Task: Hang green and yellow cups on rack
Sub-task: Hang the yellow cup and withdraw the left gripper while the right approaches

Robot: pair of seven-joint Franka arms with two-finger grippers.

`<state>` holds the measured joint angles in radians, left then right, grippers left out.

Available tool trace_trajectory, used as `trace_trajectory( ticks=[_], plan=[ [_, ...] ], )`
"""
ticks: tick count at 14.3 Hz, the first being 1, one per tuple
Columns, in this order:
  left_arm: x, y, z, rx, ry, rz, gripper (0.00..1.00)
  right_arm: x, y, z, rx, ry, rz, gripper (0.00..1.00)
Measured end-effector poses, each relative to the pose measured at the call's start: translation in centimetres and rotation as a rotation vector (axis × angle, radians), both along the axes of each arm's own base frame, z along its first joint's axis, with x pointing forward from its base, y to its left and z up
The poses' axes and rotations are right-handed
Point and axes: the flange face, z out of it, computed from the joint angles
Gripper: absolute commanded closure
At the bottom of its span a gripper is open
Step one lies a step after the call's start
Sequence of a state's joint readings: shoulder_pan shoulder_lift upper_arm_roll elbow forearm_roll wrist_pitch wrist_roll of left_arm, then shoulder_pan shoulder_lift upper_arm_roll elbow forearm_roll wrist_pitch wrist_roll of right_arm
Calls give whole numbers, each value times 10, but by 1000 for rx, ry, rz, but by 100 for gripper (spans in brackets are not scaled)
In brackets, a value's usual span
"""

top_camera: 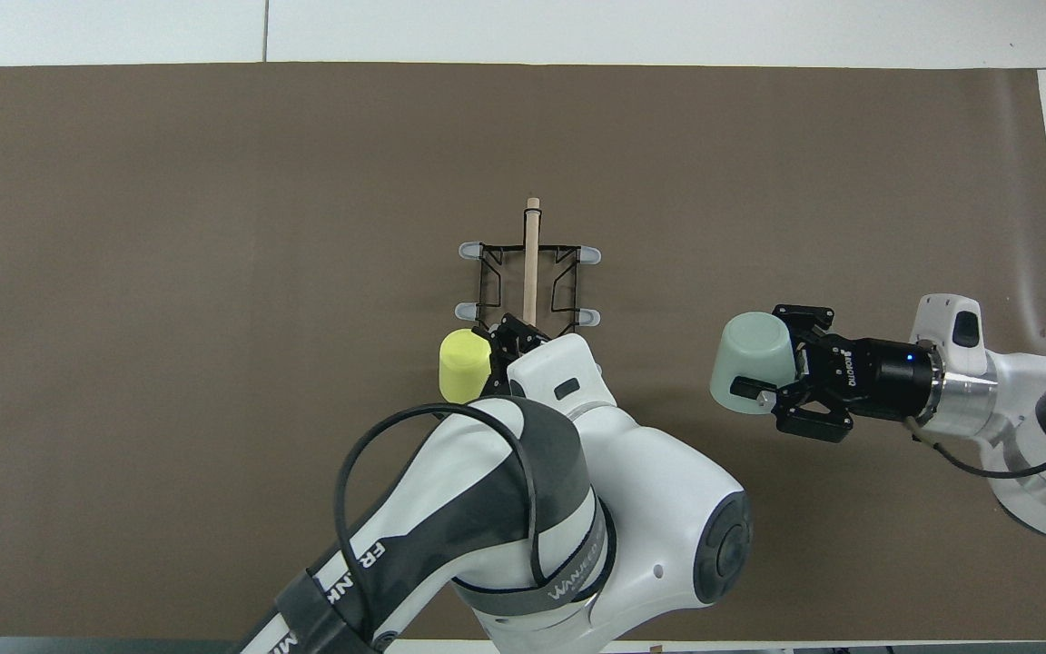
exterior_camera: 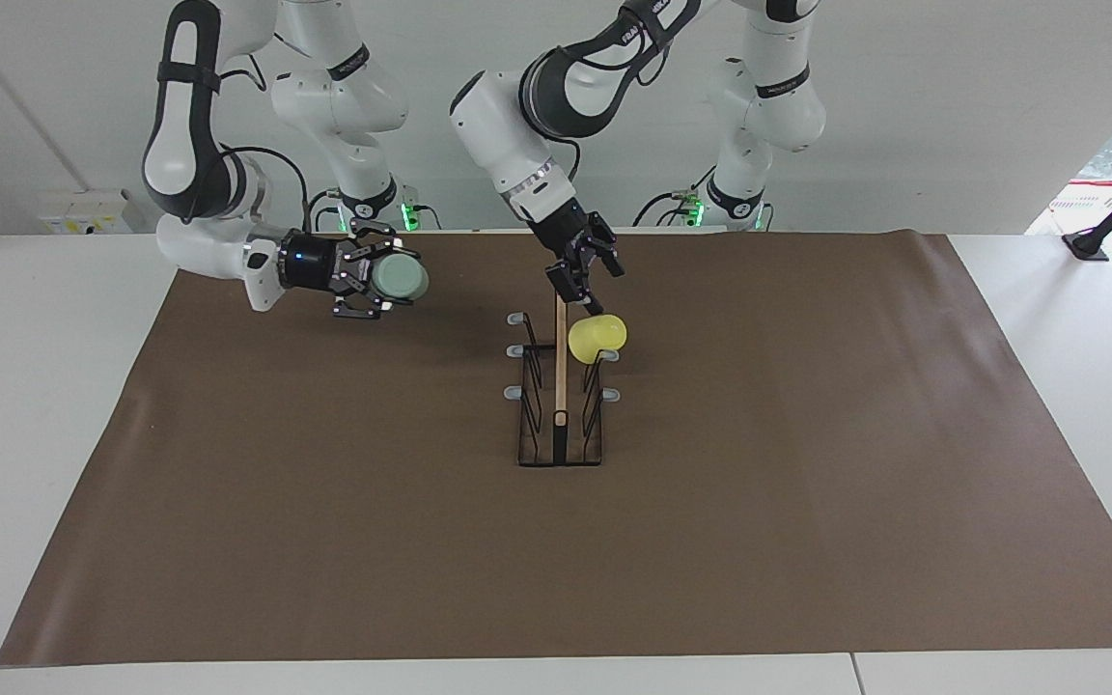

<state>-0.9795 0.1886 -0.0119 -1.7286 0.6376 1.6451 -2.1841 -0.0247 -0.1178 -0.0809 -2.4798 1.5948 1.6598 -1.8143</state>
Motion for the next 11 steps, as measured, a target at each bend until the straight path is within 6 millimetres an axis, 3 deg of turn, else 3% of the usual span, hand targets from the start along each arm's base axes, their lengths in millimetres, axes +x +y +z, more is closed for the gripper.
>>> trace_trajectory(
  ticks=[2,5,11],
  plan=[
    [13,24,23,-31,145,-66,0,-4,13,-9,5,-7,-32,100],
    [54,83,51,-56,350,-233,0,-8,42,-17,1,-19,-97,100],
    [117,204,60,-159,658,-651,0,-16,99,-29,-15,-16,-214,100]
  ],
)
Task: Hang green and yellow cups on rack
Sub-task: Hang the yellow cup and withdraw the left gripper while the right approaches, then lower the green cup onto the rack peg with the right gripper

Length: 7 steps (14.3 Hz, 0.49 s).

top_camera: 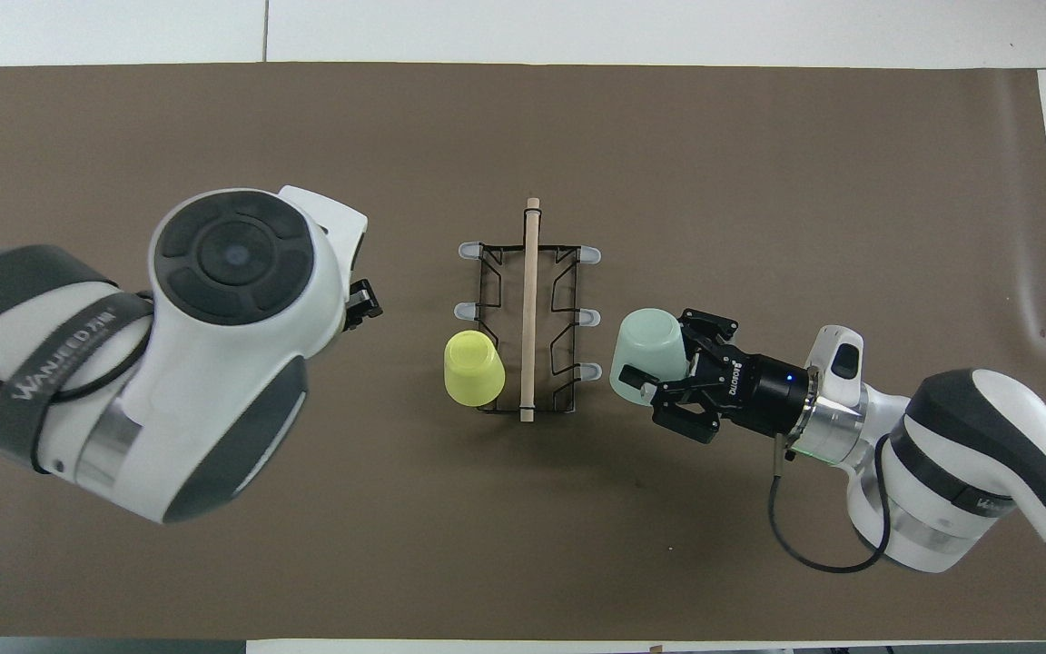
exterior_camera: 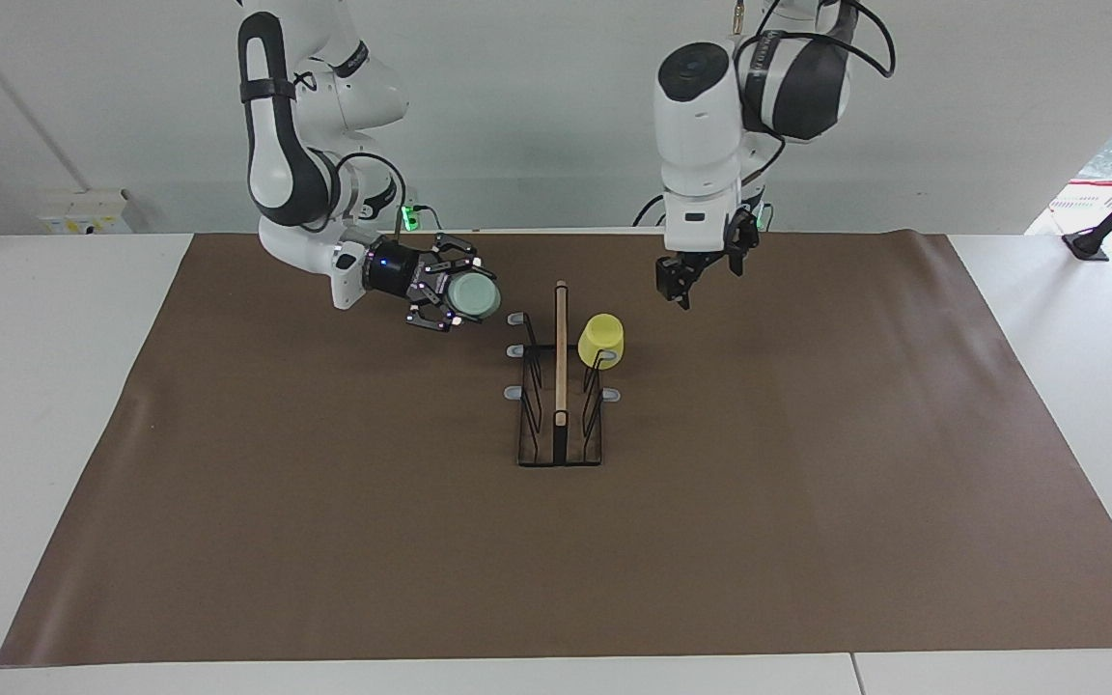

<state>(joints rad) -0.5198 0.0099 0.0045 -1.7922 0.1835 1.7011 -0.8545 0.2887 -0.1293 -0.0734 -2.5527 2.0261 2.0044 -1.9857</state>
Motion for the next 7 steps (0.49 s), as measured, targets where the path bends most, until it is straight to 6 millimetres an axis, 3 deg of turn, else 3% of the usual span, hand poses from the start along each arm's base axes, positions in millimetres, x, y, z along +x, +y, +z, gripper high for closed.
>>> trace_trajectory(
  ticks=[3,7],
  plan=[
    [29,62,4,-81,39,-92,0,-12,38,-25,39,-9,-35,100],
    [57,152,9,-176,54,-181,0,-10,41,-28,35,-10,-47,100]
  ],
)
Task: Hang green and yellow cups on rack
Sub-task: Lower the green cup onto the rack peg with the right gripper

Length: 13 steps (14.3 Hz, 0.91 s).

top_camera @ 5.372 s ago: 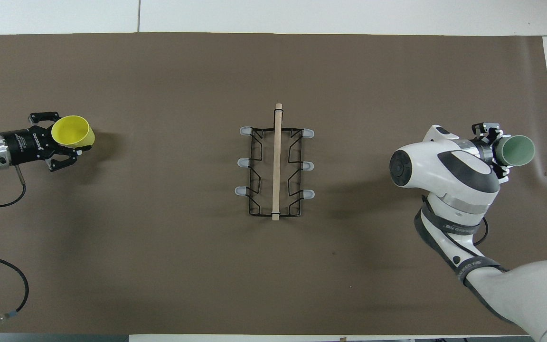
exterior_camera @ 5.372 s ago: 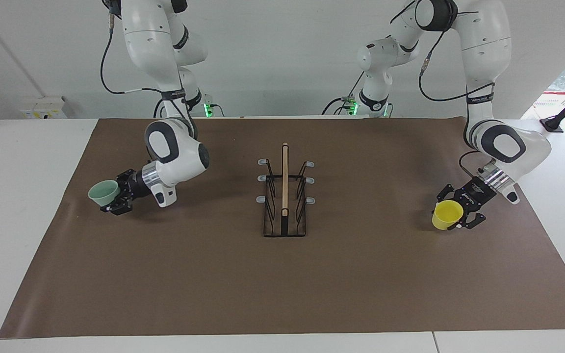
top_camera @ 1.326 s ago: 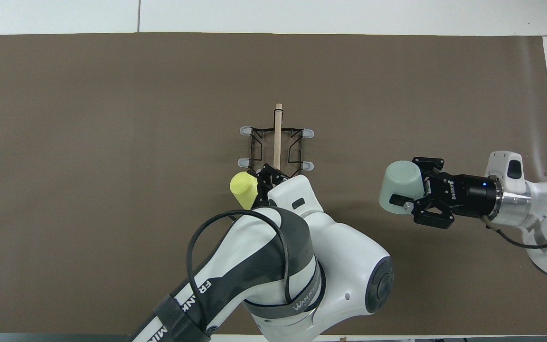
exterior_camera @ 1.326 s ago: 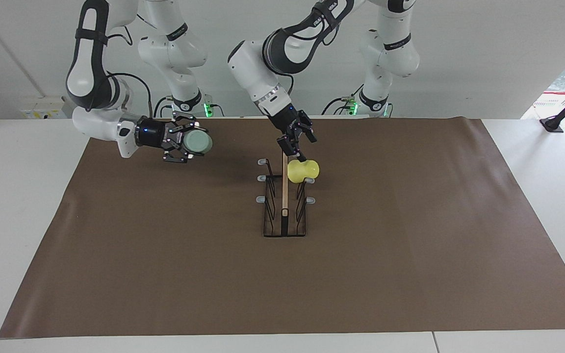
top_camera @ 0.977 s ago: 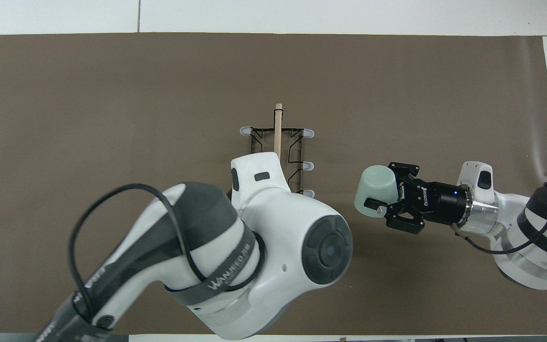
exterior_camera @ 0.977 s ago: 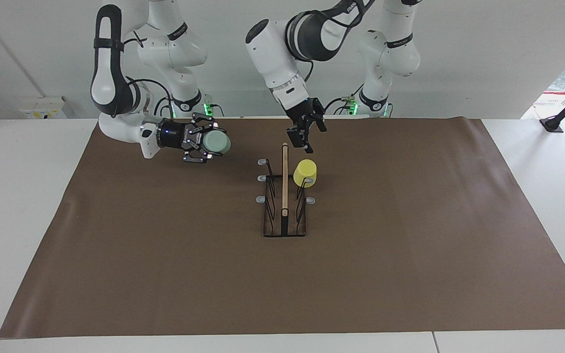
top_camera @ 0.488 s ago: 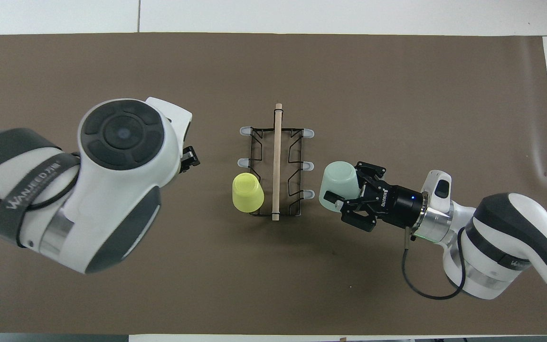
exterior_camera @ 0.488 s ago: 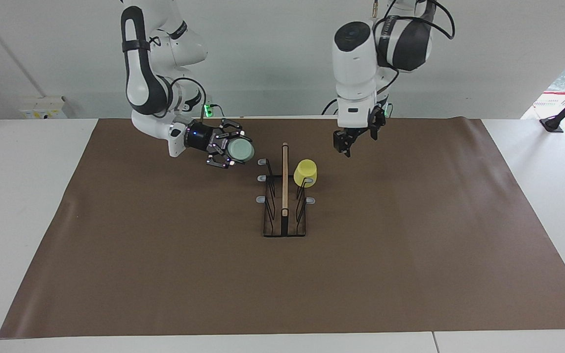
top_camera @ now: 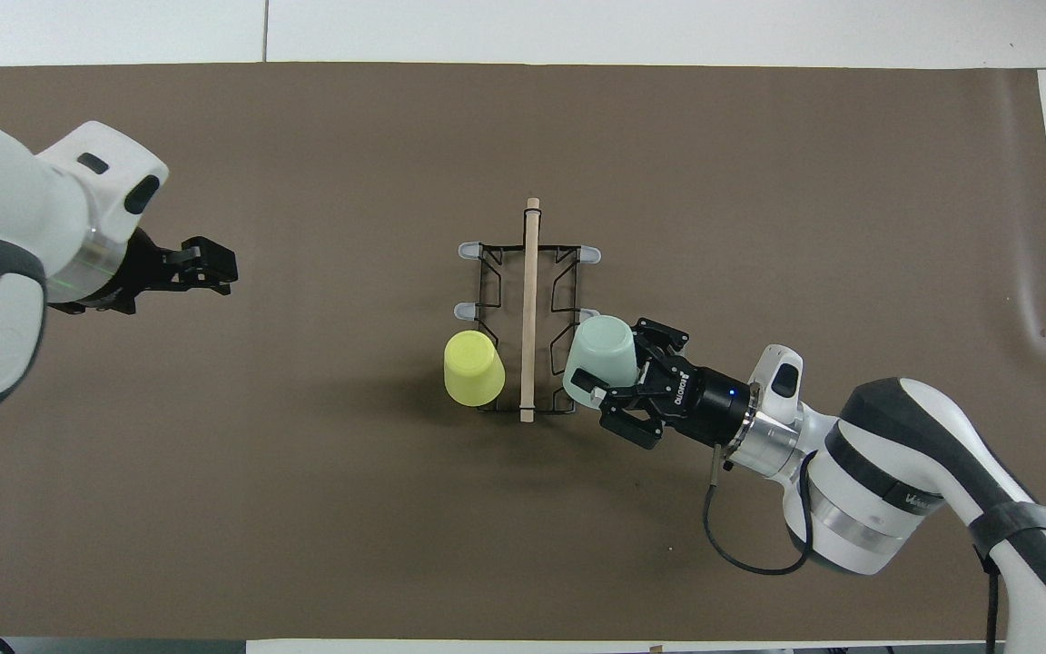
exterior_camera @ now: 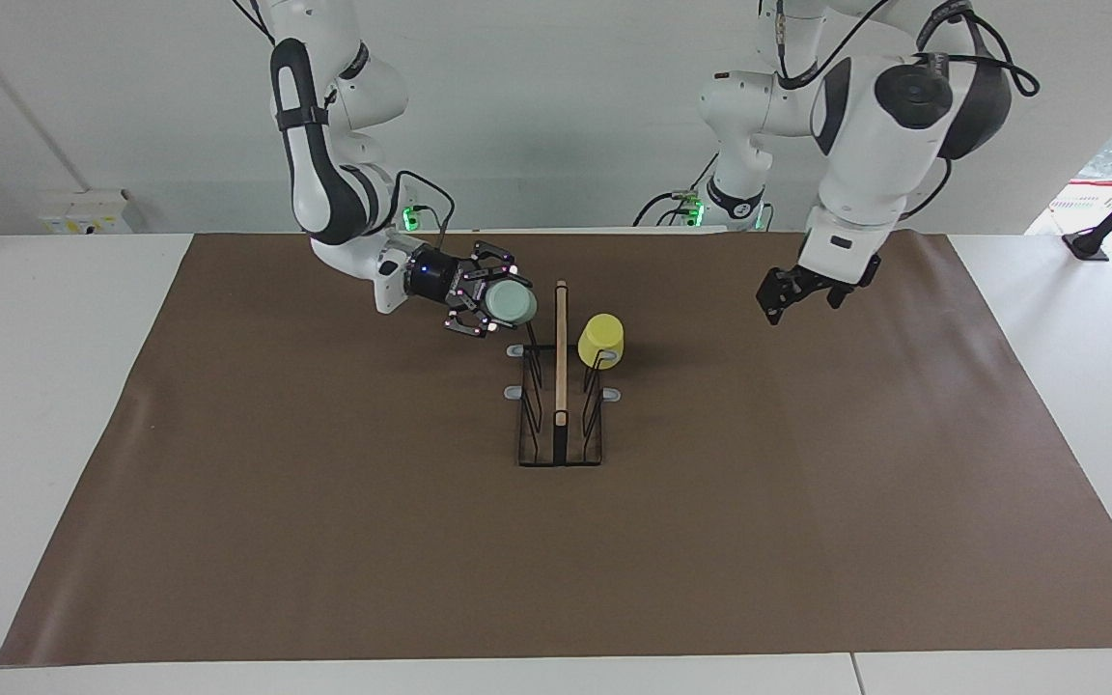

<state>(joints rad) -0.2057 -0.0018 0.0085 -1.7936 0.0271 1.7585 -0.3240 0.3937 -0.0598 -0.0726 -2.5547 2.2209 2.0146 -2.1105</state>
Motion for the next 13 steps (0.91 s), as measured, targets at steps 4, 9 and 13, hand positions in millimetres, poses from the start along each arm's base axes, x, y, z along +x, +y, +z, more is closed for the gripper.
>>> trace_trajectory(
  ticks=[4,9,13],
  plan=[
    [-1,64,42,-23,-58,-30,0,-2,2,-3,-26,-7,0,100],
    [-20,86,98,-22,-42,-109,0,-5,3,-16,-90,-36,1,100],
    [-23,102,103,-41,9,-151,0,-8,5,-39,-124,-44,14,100]
  ],
)
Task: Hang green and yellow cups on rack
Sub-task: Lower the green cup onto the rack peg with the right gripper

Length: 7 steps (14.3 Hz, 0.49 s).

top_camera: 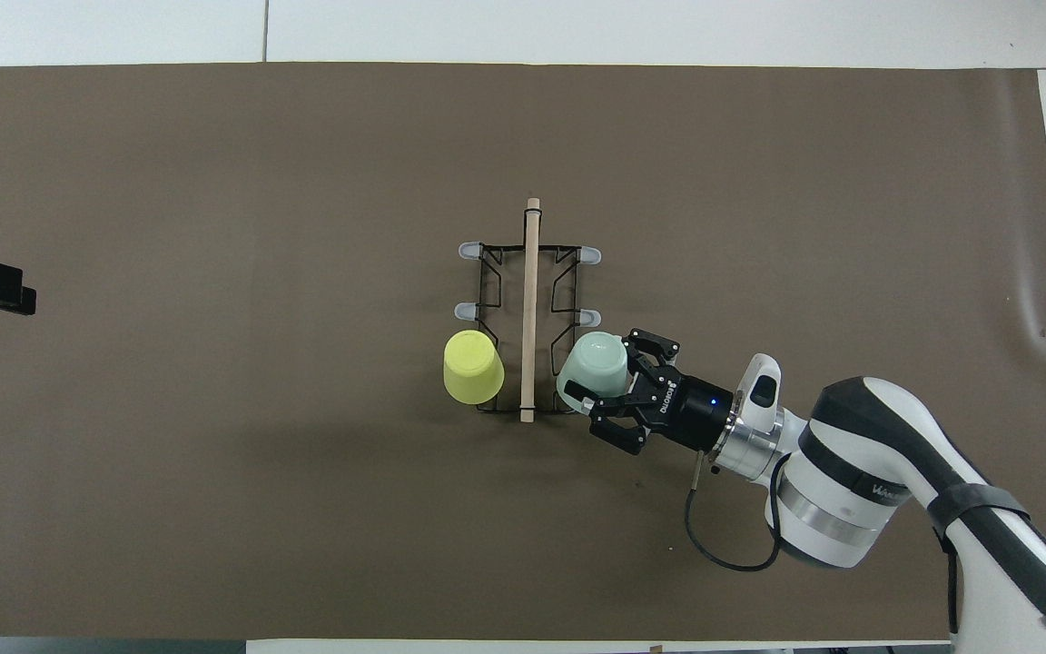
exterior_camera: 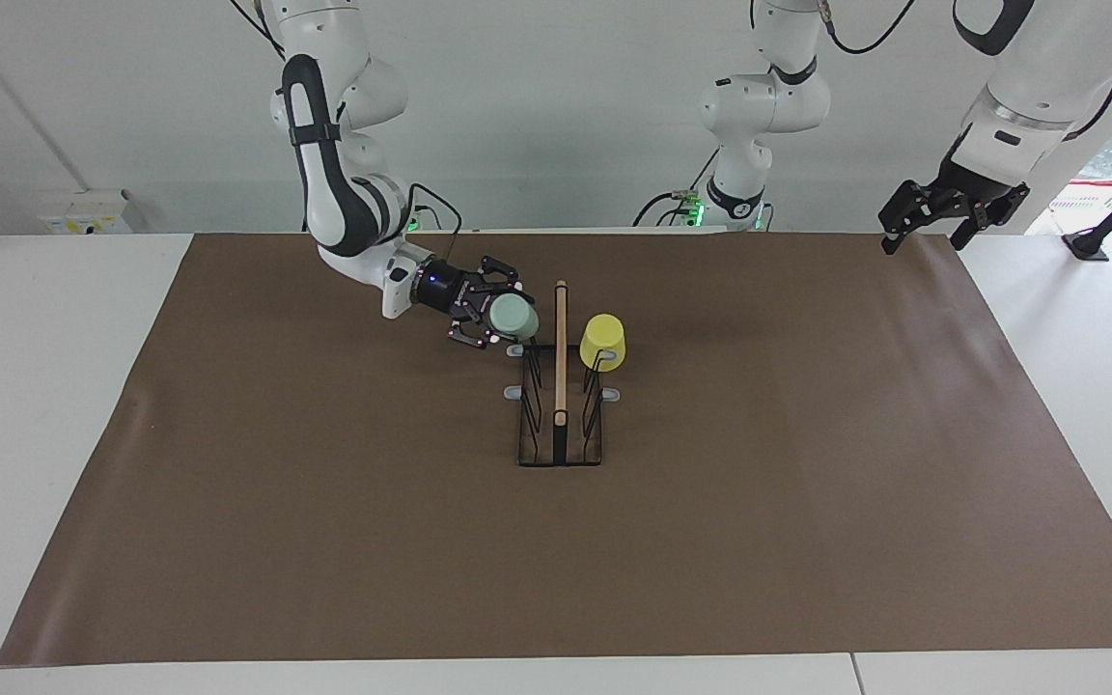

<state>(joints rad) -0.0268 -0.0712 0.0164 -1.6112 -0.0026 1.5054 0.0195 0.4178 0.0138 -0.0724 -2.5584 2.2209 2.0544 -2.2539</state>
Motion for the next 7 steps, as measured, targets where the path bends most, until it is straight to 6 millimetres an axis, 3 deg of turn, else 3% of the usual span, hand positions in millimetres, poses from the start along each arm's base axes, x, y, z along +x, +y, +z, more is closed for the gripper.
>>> trace_trajectory(
  ticks=[5,6,7],
  plan=[
    [-1,12,-3,-19,22,-27,0,-5,1,-19,-19,-8,6,100],
    [-1,12,-4,-20,25,-28,0,-6,2,-22,-21,-7,7,94],
    [-1,12,-4,-21,28,-28,0,-6,2,-23,-20,-7,9,2]
  ],
)
